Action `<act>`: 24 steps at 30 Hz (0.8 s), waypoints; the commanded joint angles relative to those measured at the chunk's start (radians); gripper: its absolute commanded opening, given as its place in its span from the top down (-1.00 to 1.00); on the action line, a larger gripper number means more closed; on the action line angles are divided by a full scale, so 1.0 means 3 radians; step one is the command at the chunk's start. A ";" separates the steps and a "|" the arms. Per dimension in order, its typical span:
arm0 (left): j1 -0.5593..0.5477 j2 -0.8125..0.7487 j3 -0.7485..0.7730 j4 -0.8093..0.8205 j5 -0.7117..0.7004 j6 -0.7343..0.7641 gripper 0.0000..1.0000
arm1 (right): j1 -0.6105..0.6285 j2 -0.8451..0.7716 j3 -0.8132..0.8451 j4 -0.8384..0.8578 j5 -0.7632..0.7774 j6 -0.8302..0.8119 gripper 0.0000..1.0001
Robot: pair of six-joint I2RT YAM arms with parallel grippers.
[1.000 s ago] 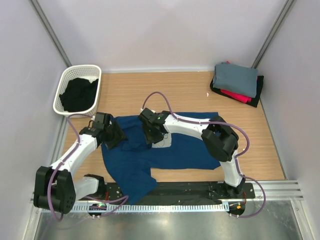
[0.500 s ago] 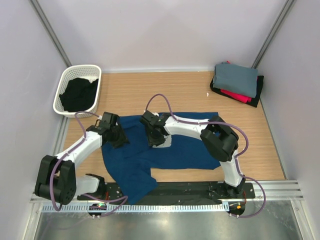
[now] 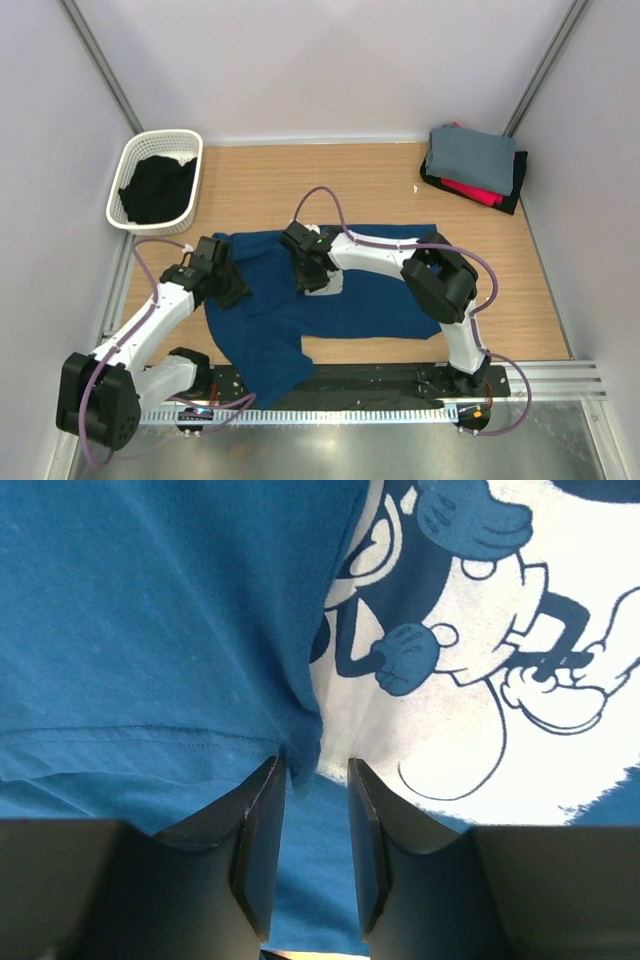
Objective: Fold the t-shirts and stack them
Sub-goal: Fold the tshirt
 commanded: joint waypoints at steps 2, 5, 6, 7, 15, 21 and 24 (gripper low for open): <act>-0.0009 -0.0023 -0.0180 -0.0079 -0.0089 -0.0273 0.12 | 0.0018 -0.0194 -0.0049 0.0151 -0.0025 0.0133 0.30; -0.0009 0.0048 -0.0231 -0.0012 -0.0084 -0.0314 0.12 | 0.0018 -0.0184 -0.0065 0.0176 -0.0066 0.0138 0.33; -0.0014 0.0069 -0.0241 -0.0002 -0.0084 -0.0319 0.13 | 0.0018 -0.0184 -0.0065 0.0181 -0.0081 0.0138 0.36; -0.0009 0.0099 -0.0251 0.0023 -0.0068 -0.0319 0.12 | 0.0018 -0.0179 -0.0060 0.0186 -0.0082 0.0138 0.38; -0.0014 0.0135 -0.0287 0.0130 -0.0027 -0.0309 0.31 | 0.0018 -0.0209 -0.0044 0.0207 -0.0020 0.0189 0.59; -0.0014 0.0258 -0.0323 0.0192 0.0106 -0.0289 0.46 | 0.0018 -0.0168 -0.0013 0.0212 -0.0036 0.0200 0.64; -0.0014 0.0284 -0.0328 0.0207 0.0116 -0.0283 0.46 | 0.0018 -0.0178 -0.0024 0.0217 -0.0031 0.0205 0.65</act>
